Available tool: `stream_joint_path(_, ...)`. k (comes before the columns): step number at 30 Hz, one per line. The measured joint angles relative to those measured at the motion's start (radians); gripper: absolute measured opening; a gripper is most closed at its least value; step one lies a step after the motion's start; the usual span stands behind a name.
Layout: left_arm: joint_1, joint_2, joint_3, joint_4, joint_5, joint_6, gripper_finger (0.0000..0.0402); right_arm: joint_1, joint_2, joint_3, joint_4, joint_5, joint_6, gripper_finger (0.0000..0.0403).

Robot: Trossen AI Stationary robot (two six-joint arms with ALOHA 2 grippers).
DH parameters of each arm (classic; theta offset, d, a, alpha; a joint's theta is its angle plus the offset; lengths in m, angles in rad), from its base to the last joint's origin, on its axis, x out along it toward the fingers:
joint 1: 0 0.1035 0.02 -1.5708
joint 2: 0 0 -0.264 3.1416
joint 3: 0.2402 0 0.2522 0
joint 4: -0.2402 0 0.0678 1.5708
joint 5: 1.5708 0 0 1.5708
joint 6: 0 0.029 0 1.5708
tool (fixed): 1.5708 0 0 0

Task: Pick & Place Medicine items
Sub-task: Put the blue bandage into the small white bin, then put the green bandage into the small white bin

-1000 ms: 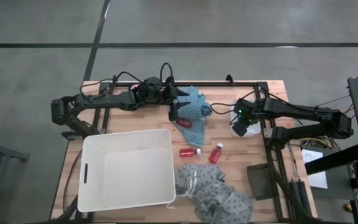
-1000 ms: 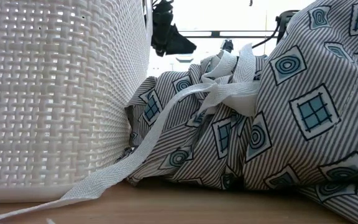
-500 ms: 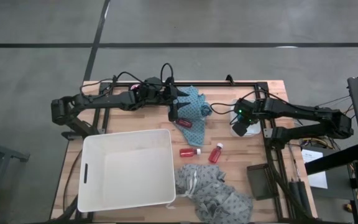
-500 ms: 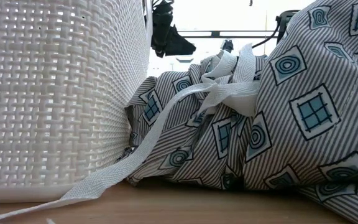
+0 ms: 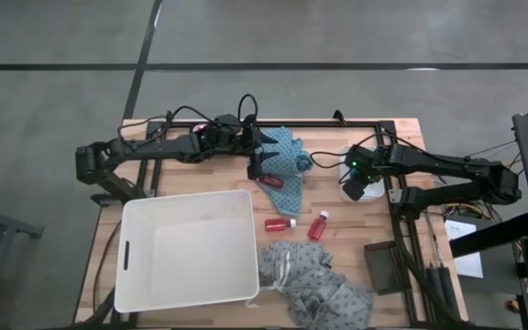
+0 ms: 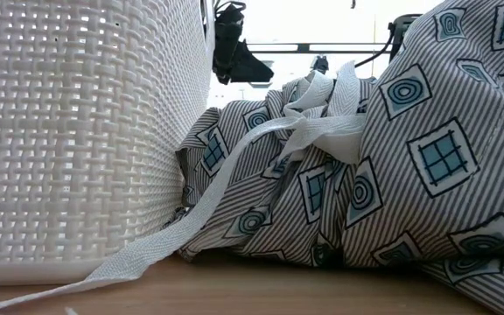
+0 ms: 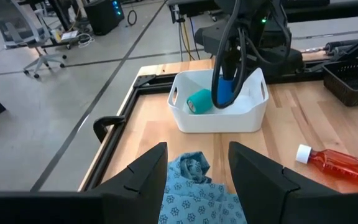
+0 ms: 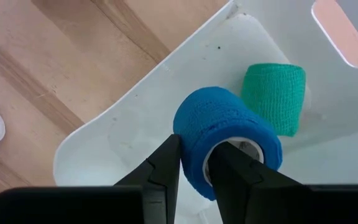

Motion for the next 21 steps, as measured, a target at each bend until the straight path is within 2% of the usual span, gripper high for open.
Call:
stream_joint_path(12,0.000,0.000,0.000,0.000,0.000,0.000,0.0175,0.000,0.000,0.000,0.000,0.001,-0.004,0.0071)
stream_joint_path(21,0.000,0.000,0.000,0.000,0.000,0.000,0.0175,0.000,0.000,0.000,0.011,0.000,-0.001,0.0116)
